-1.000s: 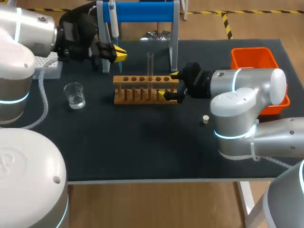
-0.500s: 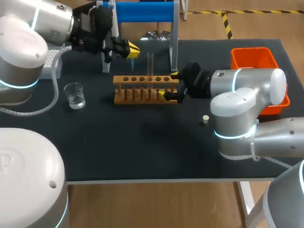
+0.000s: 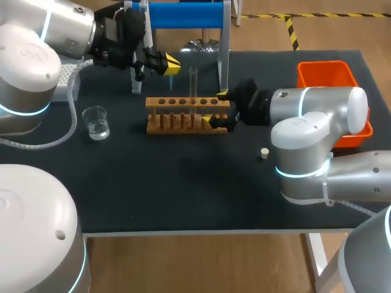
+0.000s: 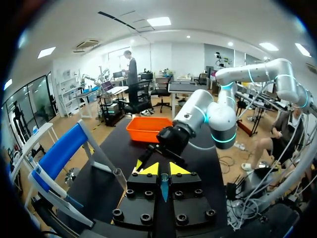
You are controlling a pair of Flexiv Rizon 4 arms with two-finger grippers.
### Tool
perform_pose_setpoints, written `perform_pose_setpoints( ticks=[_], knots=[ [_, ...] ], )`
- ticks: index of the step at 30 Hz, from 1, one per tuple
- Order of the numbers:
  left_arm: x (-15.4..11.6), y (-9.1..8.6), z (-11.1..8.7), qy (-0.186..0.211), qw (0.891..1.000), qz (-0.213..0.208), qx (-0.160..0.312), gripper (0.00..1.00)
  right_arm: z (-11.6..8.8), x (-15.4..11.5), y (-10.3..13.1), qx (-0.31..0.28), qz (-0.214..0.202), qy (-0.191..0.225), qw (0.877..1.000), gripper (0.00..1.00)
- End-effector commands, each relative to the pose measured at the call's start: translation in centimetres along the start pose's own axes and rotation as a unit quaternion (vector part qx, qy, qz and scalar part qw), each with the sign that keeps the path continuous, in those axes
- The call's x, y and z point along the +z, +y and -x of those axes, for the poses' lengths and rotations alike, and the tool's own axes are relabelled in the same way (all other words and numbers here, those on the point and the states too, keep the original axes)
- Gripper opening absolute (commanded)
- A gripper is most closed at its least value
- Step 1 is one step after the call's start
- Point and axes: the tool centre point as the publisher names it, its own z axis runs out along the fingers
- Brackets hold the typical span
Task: Invert the test tube, pick up the pipette, mount the tip to pipette, aspirate from beaker and dispense into the tube, eject the tip, return the pipette, and cap with the stopper.
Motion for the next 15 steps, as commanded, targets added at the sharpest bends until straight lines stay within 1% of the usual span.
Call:
perform_pose_setpoints(
  ticks=[1,4,5,7,10,15],
  knots=[
    [-0.1,-0.1,0.0,0.002,1.0,0.002,0.0,0.0,0.4,-3.5,0.5,-0.004,0.032,0.027,0.999,1.0],
    [-0.1,-0.1,0.0,0.002,1.0,0.002,0.0,0.0,-0.2,-4.9,1.3,-0.006,0.057,0.051,0.997,1.0],
    [-0.1,-0.1,0.0,0.002,1.0,0.002,0.0,0.0,-0.6,-5.5,1.7,-0.009,0.071,0.061,0.996,1.0],
    [-0.1,-0.1,0.0,0.002,1.0,0.002,0.0,0.0,-1.4,-6.4,2.3,-0.015,0.085,0.072,0.994,1.0],
    [-0.1,-0.1,0.0,0.002,1.0,0.002,0.0,0.0,-2.5,-7.5,3.2,-0.019,0.113,0.1,0.988,1.0],
    [-0.1,-0.1,0.0,0.002,1.0,0.002,0.0,0.0,-4.0,-8.9,4.7,-0.026,0.15,0.134,0.979,1.0]
  ],
)
